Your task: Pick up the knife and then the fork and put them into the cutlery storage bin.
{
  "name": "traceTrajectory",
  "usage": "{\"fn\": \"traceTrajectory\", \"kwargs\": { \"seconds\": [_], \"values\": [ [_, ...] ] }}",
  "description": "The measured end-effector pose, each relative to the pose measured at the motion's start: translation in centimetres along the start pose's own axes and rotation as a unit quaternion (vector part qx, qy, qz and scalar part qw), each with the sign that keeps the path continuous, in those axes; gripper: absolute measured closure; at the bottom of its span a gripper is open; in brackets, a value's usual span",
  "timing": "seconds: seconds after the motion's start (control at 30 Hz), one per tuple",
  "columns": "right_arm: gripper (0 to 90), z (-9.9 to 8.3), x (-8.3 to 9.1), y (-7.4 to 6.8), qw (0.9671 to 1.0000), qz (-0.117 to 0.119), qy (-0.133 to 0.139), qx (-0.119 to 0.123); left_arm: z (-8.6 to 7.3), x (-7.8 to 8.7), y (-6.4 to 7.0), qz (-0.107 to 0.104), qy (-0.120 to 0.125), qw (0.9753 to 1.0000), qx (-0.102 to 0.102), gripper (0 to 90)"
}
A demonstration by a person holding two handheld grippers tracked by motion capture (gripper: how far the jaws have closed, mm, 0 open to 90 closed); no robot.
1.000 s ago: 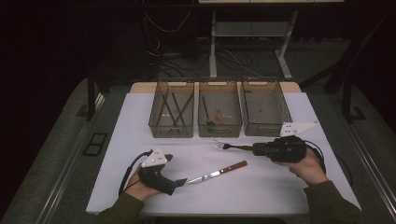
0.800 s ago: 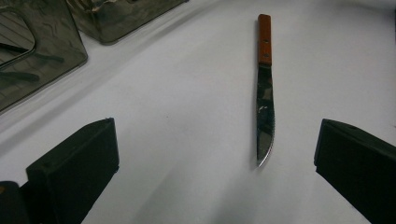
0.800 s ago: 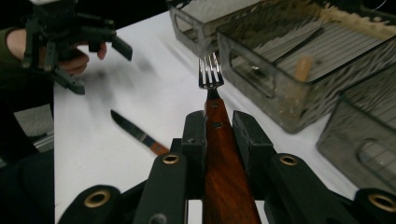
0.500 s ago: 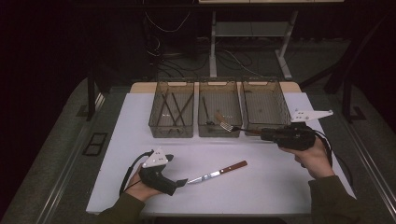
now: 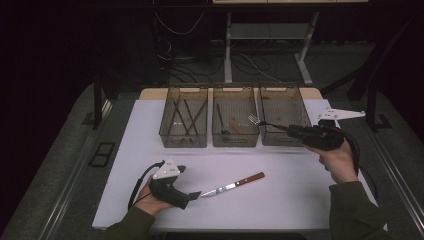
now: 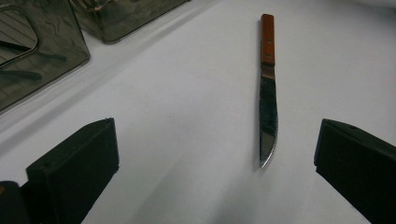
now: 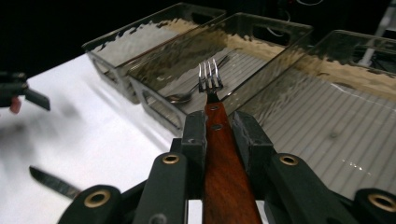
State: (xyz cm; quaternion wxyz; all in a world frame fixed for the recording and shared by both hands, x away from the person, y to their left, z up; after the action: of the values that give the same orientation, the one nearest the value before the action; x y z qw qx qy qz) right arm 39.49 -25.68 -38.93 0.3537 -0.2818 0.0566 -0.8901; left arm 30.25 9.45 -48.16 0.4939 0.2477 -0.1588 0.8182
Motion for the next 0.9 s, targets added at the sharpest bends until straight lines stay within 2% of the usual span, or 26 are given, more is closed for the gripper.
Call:
{"fn": "traceTrajectory", "kwargs": {
  "seconds": [0.27, 0.33, 0.6, 0.83, 0.9],
  "values": [
    [75.7, 1.1, 0.6, 2.4, 0.9986, -0.048, 0.017, -0.012, 0.0, 0.1, -0.1, 0.001, 0.002, 1.0, 0.001, 0.0],
    [75.7, 1.6, 0.5, 3.0, 0.9979, -0.055, 0.027, -0.023, 0.0, 0.1, -0.1, 0.001, 0.003, 1.0, 0.002, 0.0],
    [75.7, 3.1, -0.2, 5.6, 0.9936, -0.094, 0.037, -0.05, 0.0, 0.1, -0.1, 0.001, 0.002, 1.0, -0.002, 0.0],
    [75.7, 3.9, -2.0, 7.6, 0.9895, -0.126, 0.016, -0.069, -0.1, -0.1, 0.0, 0.003, -0.003, 1.0, -0.007, 0.0],
    [75.7, 4.0, -2.8, 8.1, 0.9886, -0.134, 0.009, -0.068, -0.1, -0.2, 0.0, 0.002, -0.002, 1.0, -0.006, 0.0]
  ]
}}
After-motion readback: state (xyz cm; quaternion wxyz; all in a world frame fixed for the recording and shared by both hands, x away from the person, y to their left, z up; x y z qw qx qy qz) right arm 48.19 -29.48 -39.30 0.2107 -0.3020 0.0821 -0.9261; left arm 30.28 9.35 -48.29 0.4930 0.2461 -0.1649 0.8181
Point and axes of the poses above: each handheld gripper's, and its own axes: x roughly backward along the jaws, z roughly out of its top, y roughly to its right, the point moved 8 cm from there along -x, roughly forward along the jaws, and after that the axes turned 8 degrees about -x, right-handed, at the moved point
